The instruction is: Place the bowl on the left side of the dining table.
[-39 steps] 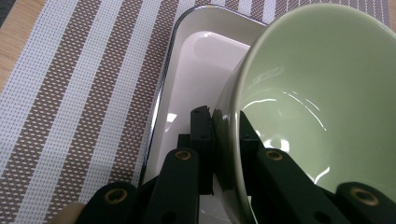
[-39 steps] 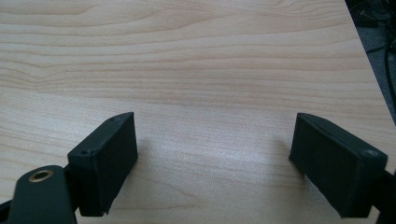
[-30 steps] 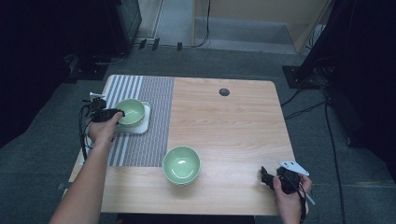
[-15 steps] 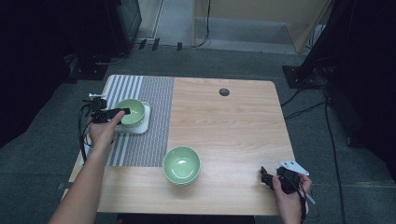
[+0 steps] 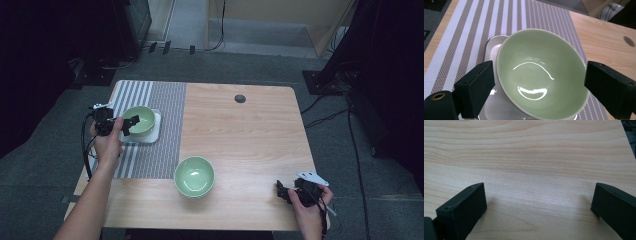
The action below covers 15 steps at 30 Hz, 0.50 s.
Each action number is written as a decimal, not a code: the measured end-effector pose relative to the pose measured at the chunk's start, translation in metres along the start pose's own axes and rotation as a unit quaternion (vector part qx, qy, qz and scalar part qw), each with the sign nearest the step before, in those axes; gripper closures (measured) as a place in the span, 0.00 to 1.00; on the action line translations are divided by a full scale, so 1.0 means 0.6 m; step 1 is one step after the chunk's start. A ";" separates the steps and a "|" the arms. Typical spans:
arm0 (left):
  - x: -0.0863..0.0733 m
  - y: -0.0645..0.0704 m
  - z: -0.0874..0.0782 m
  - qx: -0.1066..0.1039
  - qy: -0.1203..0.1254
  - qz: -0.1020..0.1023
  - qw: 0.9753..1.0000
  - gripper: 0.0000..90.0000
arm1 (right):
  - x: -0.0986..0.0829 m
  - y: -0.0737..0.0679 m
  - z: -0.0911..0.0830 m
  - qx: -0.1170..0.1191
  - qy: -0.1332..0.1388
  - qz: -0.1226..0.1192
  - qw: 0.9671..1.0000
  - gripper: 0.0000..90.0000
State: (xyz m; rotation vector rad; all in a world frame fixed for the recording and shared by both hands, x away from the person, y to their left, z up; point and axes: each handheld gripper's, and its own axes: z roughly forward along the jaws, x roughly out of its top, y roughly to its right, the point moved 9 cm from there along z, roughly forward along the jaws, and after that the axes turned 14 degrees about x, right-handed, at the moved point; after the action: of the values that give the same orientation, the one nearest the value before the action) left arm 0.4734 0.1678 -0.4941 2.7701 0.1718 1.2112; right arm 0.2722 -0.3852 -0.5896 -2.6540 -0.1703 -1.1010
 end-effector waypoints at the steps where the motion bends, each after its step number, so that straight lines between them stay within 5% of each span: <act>1: 0.000 0.001 -0.002 0.001 0.001 0.001 1.000 0.10 | 0.000 0.000 0.000 0.000 0.000 0.000 1.000 0.00; 15: -0.009 -0.001 -0.038 0.009 0.042 0.009 0.999 0.10 | 0.000 0.000 0.000 0.000 0.000 0.000 1.000 0.00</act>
State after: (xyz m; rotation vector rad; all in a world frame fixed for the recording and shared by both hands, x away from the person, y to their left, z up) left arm 0.4532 0.1690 -0.4826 2.7423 0.1648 1.3391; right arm 0.2722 -0.3852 -0.5896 -2.6540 -0.1705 -1.1009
